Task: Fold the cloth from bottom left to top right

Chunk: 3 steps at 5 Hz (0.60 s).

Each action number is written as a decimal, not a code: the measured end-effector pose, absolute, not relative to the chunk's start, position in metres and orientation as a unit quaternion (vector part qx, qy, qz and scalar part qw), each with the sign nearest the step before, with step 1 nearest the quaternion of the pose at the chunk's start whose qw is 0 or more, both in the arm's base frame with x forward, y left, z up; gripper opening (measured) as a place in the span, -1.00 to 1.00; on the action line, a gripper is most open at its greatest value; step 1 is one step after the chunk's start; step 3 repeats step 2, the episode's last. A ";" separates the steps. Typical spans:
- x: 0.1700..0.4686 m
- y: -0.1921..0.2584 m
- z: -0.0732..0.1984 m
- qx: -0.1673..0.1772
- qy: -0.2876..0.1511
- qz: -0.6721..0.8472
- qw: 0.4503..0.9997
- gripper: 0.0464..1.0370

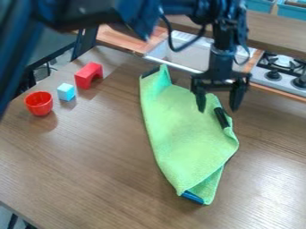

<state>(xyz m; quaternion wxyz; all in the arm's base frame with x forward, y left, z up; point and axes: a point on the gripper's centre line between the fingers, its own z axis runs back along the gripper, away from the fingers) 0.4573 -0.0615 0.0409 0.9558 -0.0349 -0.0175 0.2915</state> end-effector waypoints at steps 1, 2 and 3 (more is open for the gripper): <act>0.441 -0.021 0.066 -0.056 -0.042 0.315 0.946 0.93; 0.414 0.012 0.096 -0.050 -0.048 0.299 0.952 0.93; 0.414 0.012 0.096 -0.050 -0.048 0.299 0.952 0.93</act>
